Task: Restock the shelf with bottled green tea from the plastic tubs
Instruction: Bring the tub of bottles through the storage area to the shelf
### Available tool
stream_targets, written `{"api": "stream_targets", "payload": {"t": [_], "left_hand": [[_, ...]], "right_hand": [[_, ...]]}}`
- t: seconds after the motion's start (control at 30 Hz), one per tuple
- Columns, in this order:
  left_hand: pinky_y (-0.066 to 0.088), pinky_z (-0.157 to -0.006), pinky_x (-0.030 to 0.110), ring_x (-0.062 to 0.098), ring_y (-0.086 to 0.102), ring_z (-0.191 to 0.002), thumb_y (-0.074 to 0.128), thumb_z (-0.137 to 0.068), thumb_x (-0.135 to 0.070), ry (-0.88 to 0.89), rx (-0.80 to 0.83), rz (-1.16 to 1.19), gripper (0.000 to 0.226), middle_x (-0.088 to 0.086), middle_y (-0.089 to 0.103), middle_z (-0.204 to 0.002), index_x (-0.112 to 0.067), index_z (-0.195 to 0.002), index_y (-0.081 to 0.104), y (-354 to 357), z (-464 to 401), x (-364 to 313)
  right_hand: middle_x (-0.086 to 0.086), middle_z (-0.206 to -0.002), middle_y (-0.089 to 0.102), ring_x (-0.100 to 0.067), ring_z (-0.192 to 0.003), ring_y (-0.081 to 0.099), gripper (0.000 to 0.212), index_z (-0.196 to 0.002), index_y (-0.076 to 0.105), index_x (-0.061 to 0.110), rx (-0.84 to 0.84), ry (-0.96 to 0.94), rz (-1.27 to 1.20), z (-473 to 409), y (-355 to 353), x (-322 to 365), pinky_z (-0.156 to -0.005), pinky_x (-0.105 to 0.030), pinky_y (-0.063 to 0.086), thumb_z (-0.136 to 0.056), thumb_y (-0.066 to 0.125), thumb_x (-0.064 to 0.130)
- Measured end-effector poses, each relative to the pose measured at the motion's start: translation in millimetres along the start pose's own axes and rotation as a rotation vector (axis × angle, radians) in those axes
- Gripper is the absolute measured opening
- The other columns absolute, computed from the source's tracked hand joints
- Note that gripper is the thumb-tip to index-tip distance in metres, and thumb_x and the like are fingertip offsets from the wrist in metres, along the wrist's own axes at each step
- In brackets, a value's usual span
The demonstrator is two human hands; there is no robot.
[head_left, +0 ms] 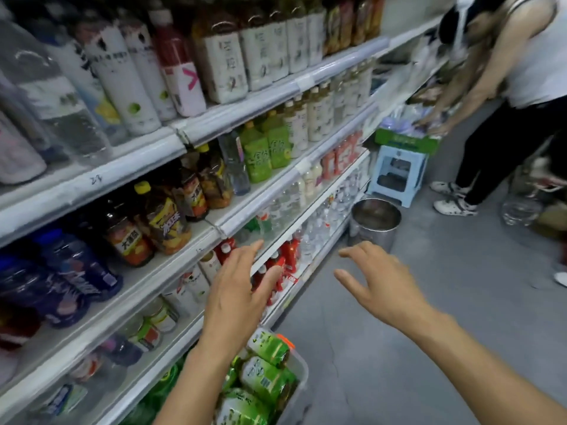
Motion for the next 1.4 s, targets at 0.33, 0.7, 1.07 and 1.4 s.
{"api": "stream_targets", "payload": {"t": [0.33, 0.7, 1.07, 1.4], "left_hand": [[0.044, -0.100, 0.045, 0.030, 0.050, -0.122, 0.045, -0.091, -0.061, 0.622, 0.040, -0.158, 0.066, 0.009, 0.054, -0.137, -0.017, -0.140, 0.051, 80, -15, -222], [0.045, -0.095, 0.045, 0.030, 0.052, -0.123, 0.034, -0.090, -0.070, 0.908, 0.300, 0.057, 0.078, 0.004, 0.049, -0.140, -0.023, -0.152, 0.035, 250, 157, -530], [0.038, -0.102, 0.044, 0.028, 0.045, -0.131, 0.050, -0.095, -0.060, 1.294, 0.500, 0.097, 0.074, 0.004, 0.045, -0.144, -0.022, -0.155, 0.029, 378, 364, -770], [0.043, -0.097, 0.044, 0.025, 0.044, -0.131, 0.055, -0.095, -0.052, 1.489, 0.741, 0.222, 0.070, 0.002, 0.039, -0.146, -0.020, -0.153, 0.032, 507, 541, -962]], "right_hand": [[-0.016, -0.128, 0.057, -0.037, -0.119, 0.052, 0.055, -0.125, 0.060, 0.010, -0.523, 0.287, 0.302, 153, -160, -134, -0.099, -0.055, 0.043, -0.087, 0.047, 0.047], [-0.010, -0.133, 0.051, -0.033, -0.120, 0.051, 0.066, -0.146, 0.040, 0.013, -0.525, 0.747, 0.416, 457, -304, -291, -0.091, -0.049, 0.049, -0.092, 0.059, 0.046], [-0.009, -0.129, 0.053, -0.034, -0.115, 0.051, 0.063, -0.141, 0.045, 0.012, -0.556, 1.259, 0.583, 787, -394, -374, -0.084, -0.046, 0.047, -0.089, 0.062, 0.046], [-0.008, -0.135, 0.043, -0.032, -0.123, 0.047, 0.062, -0.142, 0.039, 0.016, -0.526, 1.596, 0.549, 1025, -453, -473, -0.087, -0.046, 0.047, -0.092, 0.057, 0.048]]}}
Point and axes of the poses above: each hand's wrist, its own z-axis away from the middle knuckle, its own y-axis out of the palm, x = y × z, the point moved 6 cm from there along -z, towards the middle knuckle
